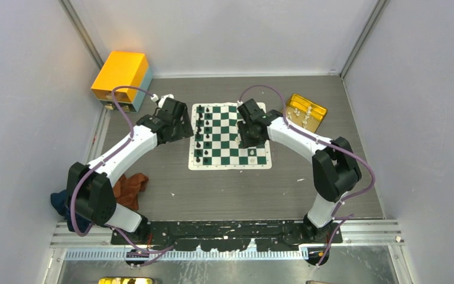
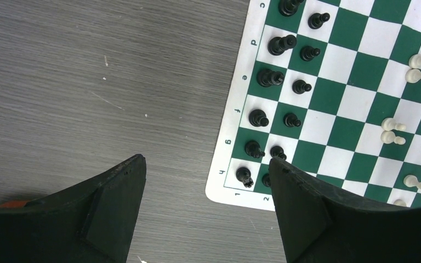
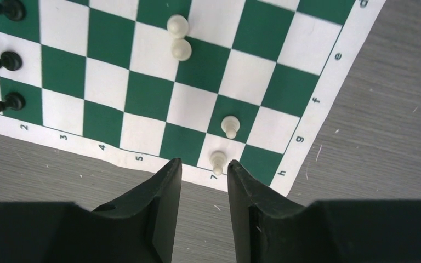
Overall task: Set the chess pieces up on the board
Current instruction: Place the chess piece on the chessboard, then pick up the chess piece from the chessboard.
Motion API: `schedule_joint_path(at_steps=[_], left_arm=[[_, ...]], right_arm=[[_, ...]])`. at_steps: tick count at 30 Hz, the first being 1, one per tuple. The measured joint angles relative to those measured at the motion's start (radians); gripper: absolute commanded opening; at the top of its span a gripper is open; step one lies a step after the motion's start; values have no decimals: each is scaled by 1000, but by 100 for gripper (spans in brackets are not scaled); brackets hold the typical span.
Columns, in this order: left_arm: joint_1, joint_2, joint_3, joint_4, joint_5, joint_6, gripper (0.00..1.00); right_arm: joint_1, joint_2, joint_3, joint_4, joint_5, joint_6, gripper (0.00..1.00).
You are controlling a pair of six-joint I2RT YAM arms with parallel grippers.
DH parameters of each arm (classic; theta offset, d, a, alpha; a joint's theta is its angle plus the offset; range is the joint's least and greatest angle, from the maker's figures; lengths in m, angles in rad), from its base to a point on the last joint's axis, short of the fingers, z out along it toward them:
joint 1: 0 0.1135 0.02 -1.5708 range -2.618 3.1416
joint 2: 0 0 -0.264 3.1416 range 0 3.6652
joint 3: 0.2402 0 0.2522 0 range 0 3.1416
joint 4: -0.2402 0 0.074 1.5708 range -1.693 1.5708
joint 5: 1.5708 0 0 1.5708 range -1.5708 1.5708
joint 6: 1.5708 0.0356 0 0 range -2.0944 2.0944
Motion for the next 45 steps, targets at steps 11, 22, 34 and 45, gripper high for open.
schedule_joint_path(at_steps=[11, 22, 34, 45], left_arm=[[0, 0, 9, 0, 0, 3, 83], [0, 0, 9, 0, 0, 8, 84], [0, 0, 9, 1, 0, 23, 84], [0, 0, 9, 1, 0, 26, 84]], right_arm=[[-6, 115, 116, 47, -44, -88, 40], [-32, 225, 151, 90, -109, -124, 38], [-37, 289, 200, 115, -138, -142, 37], [-47, 303, 219, 115, -139, -143, 30]])
